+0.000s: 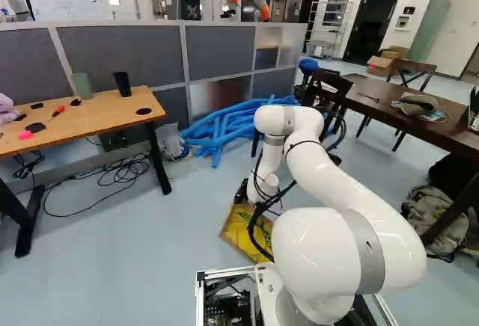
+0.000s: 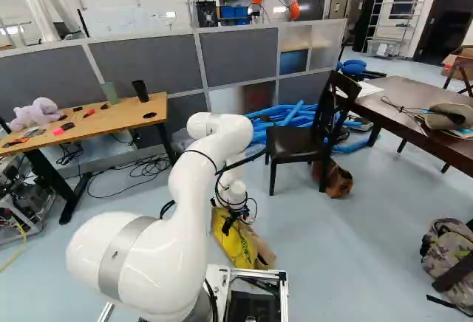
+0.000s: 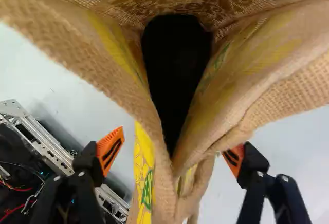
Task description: Pick up the bag on the ground and place it on the table
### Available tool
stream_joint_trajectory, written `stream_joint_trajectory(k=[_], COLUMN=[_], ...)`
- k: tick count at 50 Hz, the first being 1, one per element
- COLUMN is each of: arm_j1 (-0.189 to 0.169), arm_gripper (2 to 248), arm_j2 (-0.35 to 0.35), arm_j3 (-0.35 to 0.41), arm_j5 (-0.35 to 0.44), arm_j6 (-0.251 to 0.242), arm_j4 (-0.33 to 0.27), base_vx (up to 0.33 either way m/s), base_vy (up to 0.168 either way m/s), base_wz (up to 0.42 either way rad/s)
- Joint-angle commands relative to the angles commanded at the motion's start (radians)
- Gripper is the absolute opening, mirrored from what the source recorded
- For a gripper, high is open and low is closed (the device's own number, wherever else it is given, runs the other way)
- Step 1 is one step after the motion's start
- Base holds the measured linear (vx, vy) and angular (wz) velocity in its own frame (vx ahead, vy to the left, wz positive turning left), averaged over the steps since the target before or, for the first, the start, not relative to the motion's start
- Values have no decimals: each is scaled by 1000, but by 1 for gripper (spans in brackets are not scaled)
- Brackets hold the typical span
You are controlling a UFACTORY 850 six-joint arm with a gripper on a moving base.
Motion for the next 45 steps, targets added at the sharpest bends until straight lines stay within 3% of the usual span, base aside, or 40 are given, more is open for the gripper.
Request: stream_joint_trajectory(k=[2,3,7,8,12,13,17,18,23,24,28,29,45], arm_j1=[0,0,0,0,0,0,0,0,0,0,0,0,0], arm_gripper=[243,208,208,170,170,132,132,95,95,59,59,27,23], arm_j2=[-1,-1,-2,-2,-2,-2,-2,-2,-2,-2,-2,-2,-2], arm_j3=[-1,-1,-2,-2,-2,-2,-2,-2,-2,-2,-2,-2,-2], arm_j5=[0,0,0,0,0,0,0,0,0,0,0,0,0], arm_j6=[0,0,0,0,0,0,0,0,0,0,0,0,0], arm_j4=[0,0,0,0,0,0,0,0,0,0,0,0,0], base_vx=[0,0,0,0,0,0,0,0,0,0,0,0,0], base_vy=[0,0,0,0,0,0,0,0,0,0,0,0,0], base_wz=[0,0,0,0,0,0,0,0,0,0,0,0,0])
